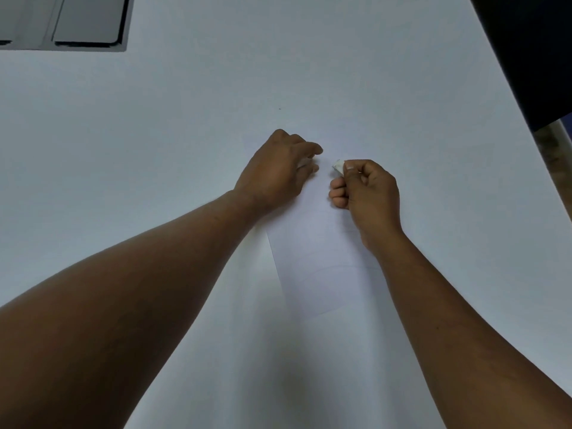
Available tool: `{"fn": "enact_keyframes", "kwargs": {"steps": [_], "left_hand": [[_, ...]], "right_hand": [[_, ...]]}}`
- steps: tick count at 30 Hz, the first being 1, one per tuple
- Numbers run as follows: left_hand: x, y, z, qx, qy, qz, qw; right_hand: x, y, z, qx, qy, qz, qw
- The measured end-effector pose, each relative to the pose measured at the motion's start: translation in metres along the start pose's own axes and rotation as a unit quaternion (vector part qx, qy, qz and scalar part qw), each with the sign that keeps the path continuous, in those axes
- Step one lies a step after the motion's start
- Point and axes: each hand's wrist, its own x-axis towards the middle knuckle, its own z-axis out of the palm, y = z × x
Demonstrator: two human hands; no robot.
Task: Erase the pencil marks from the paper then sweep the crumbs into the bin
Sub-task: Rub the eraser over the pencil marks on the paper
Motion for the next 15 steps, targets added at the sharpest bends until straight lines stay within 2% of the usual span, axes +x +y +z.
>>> {"fn": "enact_keyframes", "kwargs": {"steps": [3,6,11,15], "left_hand": [[-0.007,-0.007,-0.001,0.025,-0.003,0.03,0.999],[-0.02,-0.023,-0.007,0.061,-0.007,0.027,0.998],[-0.051,-0.051,-0.024,0.139,-0.114,0.011,0.984],[-0.057,-0.054,-0.023,0.17,-0.147,-0.002,0.974]], "right_hand": [[-0.001,0.0,0.0,0.003,-0.001,-0.001,1.0],[0.0,0.001,-0.001,0.005,-0.009,-0.001,1.0],[0.001,-0.005,-0.002,0.042,-0.009,0.017,0.999],[-0.005,-0.008,0.007,0.026,-0.024,-0.002,0.999]]}}
